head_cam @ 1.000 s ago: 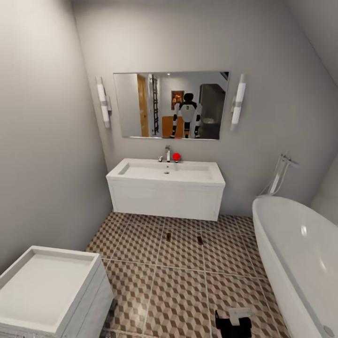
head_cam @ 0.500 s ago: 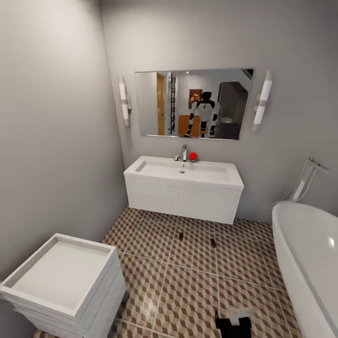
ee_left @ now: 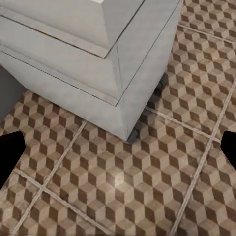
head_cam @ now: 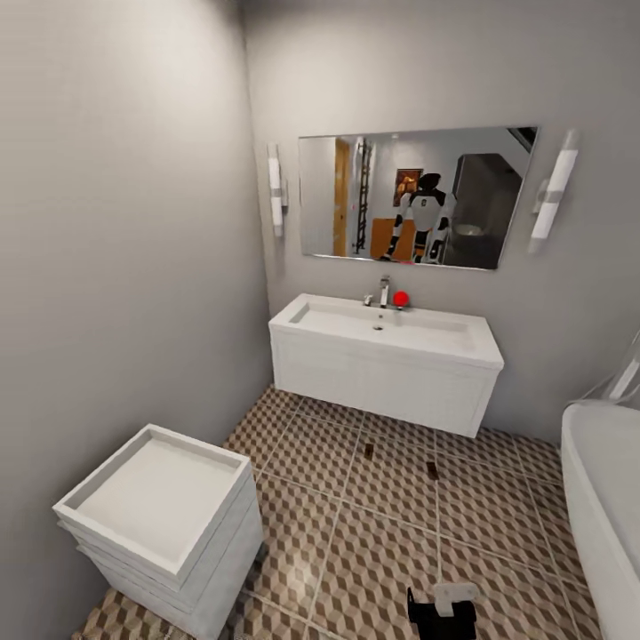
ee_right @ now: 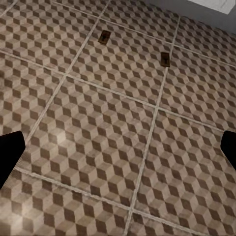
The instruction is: Take the four mousetraps from the cabinet in the bathroom and place them on the bathroom floor. Make sure all four end up on the same floor surface, and ensure that at least two of them are either under or directly next to the same bathroom sink.
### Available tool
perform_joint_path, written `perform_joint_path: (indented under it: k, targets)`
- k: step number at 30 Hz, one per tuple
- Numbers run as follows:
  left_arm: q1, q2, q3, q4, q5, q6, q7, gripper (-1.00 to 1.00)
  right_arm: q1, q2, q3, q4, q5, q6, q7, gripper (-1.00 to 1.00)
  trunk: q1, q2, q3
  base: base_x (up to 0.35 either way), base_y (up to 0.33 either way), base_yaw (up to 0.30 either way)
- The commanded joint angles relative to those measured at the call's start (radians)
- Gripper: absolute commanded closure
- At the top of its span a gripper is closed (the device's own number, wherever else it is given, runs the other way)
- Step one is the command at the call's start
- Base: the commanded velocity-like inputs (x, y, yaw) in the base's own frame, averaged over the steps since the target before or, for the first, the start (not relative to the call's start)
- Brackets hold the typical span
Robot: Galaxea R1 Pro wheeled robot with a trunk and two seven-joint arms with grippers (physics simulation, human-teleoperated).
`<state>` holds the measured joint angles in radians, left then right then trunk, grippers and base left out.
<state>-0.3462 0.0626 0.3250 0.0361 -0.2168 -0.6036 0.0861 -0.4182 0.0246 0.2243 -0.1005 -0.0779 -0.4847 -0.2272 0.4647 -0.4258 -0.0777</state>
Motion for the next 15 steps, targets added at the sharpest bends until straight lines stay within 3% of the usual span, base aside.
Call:
perform_joint_path:
  k: [1, 15]
  targets:
    - [-0.002, 0.0, 0.002, 0.004, -0.011, -0.005, 0.009, -1.0, -0.001, 0.0, 0.009, 0.001, -0.008, -0.003, -0.004, -1.0, 0.001, -0.002, -0.002, 0.0, 0.0, 0.26]
    - [-0.002, 0.0, 0.001, 0.004, -0.01, -0.006, 0.009, -1.0, -0.001, 0.0, 0.009, 0.001, -0.008, -0.003, -0.004, -1.0, 0.001, -0.002, -0.002, 0.0, 0.0, 0.26]
